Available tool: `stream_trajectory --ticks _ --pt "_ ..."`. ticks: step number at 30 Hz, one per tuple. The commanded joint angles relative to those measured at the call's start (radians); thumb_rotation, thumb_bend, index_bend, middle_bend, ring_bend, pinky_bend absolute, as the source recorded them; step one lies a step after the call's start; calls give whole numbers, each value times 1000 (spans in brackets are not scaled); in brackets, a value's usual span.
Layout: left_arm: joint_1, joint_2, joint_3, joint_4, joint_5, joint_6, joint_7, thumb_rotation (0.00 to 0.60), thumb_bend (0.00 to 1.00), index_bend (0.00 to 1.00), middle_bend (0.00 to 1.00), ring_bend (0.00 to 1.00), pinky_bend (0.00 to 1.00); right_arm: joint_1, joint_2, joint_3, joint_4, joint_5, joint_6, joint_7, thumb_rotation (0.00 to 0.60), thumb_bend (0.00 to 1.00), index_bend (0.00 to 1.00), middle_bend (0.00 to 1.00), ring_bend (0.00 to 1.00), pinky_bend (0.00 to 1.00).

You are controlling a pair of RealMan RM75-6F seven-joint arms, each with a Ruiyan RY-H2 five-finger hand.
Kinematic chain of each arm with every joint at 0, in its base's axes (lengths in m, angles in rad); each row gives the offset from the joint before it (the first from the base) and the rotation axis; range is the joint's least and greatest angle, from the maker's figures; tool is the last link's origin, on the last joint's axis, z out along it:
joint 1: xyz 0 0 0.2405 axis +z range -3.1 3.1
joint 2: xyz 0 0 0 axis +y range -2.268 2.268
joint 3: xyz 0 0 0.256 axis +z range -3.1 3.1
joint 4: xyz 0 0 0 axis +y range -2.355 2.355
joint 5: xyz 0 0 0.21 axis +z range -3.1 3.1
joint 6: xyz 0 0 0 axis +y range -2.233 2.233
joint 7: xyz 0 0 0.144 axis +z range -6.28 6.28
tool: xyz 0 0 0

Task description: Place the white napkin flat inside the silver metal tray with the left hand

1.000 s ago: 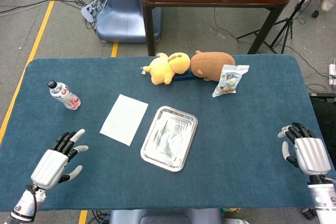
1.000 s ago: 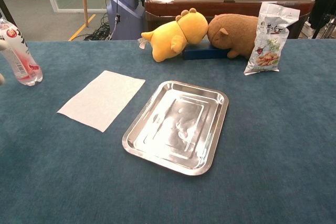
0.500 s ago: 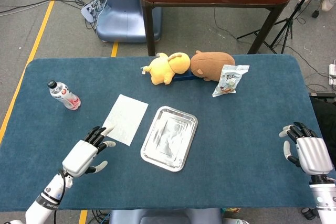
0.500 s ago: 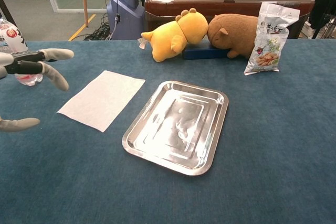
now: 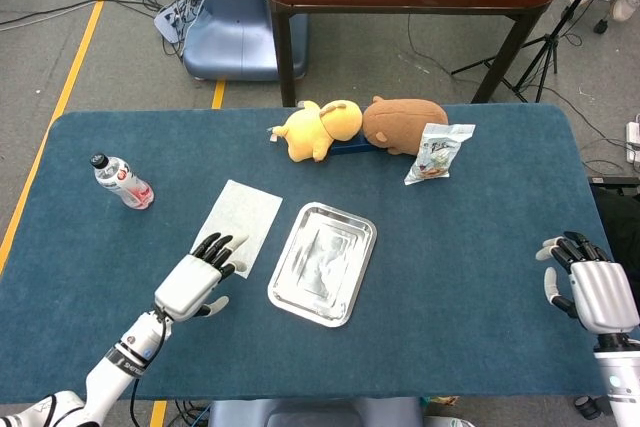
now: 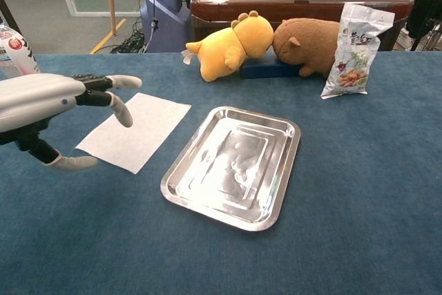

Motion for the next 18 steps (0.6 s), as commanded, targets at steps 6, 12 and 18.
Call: stream_trajectory --ticks 6,12,18 --pt "-51 -66 -28 43 -44 -20 68 600 262 319 68 60 211 -1 6 0 1 -3 1 17 600 622 427 341 176 288" --pt "-78 -99 -33 69 -74 -29 135 600 259 219 338 269 405 -3 11 1 2 -3 3 30 600 622 427 340 176 288" --pt "-106 -128 -40 98 -99 -38 206 600 110 38 870 632 671 -2 13 1 3 -4 1 36 600 623 427 340 176 288"
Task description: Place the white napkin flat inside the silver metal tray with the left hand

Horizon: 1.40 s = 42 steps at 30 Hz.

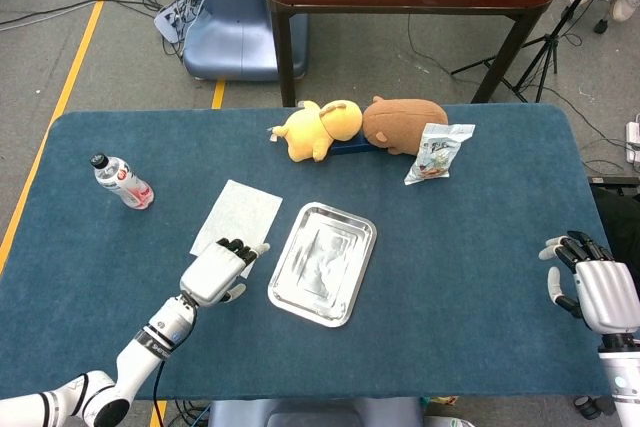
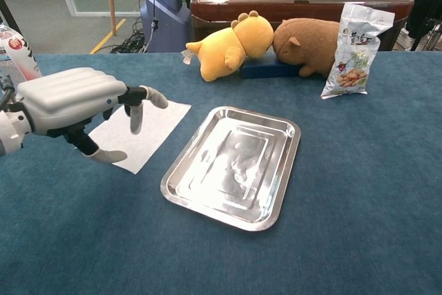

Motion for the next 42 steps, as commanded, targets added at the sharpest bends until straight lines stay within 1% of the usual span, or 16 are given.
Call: stream_trajectory --ticks 1,2,5,12,15,21,29,36,42 --pt "-22 -17 -6 16 -25 -17 29 600 100 41 942 690 723 1 0 0 1 1 -2 1 600 623 427 340 176 288" --pt "-29 -19 -7 19 -28 -24 32 600 96 59 985 738 768 1 0 0 1 1 -3 2 600 623 427 340 176 288" --pt "-51 -26 -3 42 -28 -44 34 600 97 136 1000 805 825 2 1 0 2 1 -5 4 600 622 427 340 176 288" --pt "-79 -50 0 103 -55 -68 28 600 96 340 1000 867 884 2 2 -1 3 0 -7 9 600 622 427 340 176 288" --pt "-89 -56 2 125 -72 -77 40 600 96 394 1000 873 888 2 2 0 4 1 -7 12 600 622 427 340 176 288" --pt "-97 -55 -8 124 -141 -90 71 600 96 401 1000 873 888 5 1 -1 5 3 -13 10 600 623 427 340 176 288" --pt "-103 -67 -1 129 -201 -85 115 600 96 408 1000 873 888 5 -1 -4 4 -3 -13 7 600 622 427 340 176 288" --pt "-110 -73 8 147 -223 -86 102 600 97 439 1000 872 888 5 -1 -3 4 0 -12 7 600 623 427 340 176 288" --pt "-112 -81 26 167 -221 -85 88 600 97 459 1000 872 888 5 -1 -5 2 -4 -13 4 600 622 427 340 176 288"
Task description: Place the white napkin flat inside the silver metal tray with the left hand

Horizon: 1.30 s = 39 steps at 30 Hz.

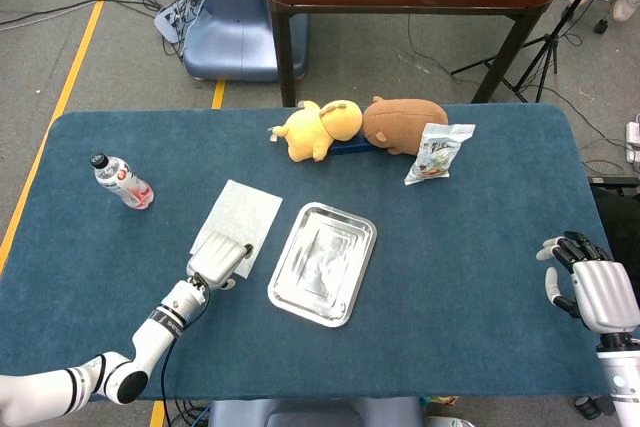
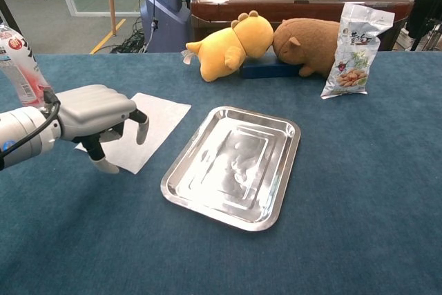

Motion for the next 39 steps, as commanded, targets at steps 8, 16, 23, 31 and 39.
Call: stream_trajectory --ticks 8,16,23,31,39 --pt "-6 -19 12 35 -4 -5 -35 600 181 484 1000 872 888 1 0 2 2 4 -2 0 600 622 427 340 176 288" --pt "-9 -28 23 53 -10 -8 -44 600 262 496 1000 872 888 0 1 1 2 3 0 4 600 623 427 341 176 288" --pt "-10 -32 30 60 -15 -9 -49 600 263 498 1000 871 888 1 0 0 2 3 -2 1 600 623 427 340 176 288" --pt "-11 -36 35 70 -23 -11 -49 600 263 501 1000 871 888 1 -1 0 2 3 -2 0 600 622 427 340 176 288" --pt "-14 -42 40 81 -29 -14 -44 600 263 501 1000 869 888 0 0 1 1 4 -1 0 600 623 427 340 176 288"
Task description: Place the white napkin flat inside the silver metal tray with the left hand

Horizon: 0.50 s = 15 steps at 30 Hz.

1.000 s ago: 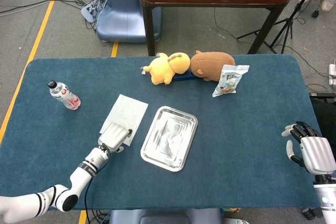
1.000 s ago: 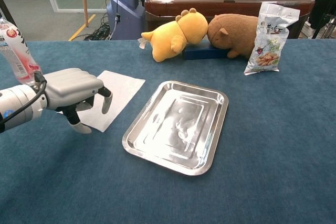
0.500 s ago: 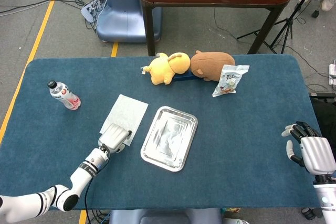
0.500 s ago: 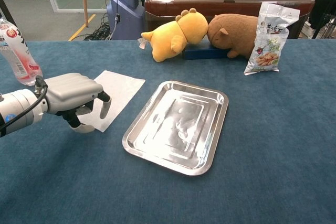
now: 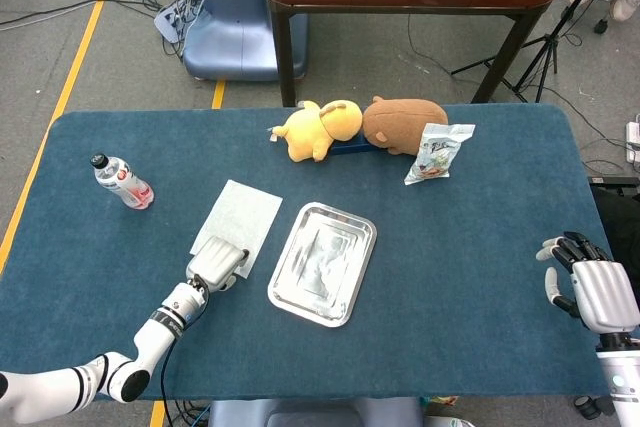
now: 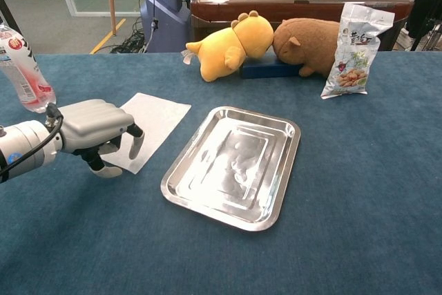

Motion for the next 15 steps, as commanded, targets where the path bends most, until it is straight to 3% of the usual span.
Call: stream_trajectory --ticks 1,15 --pt "-1 -2 1 3 -1 -1 1 600 262 501 1000 868 888 0 0 0 -1 0 0 -1 600 622 427 340 176 288" --pt "-2 -13 6 22 -5 -1 -4 600 262 496 1000 865 887 0 0 -1 0 -1 -1 -2 600 622 427 340 176 288"
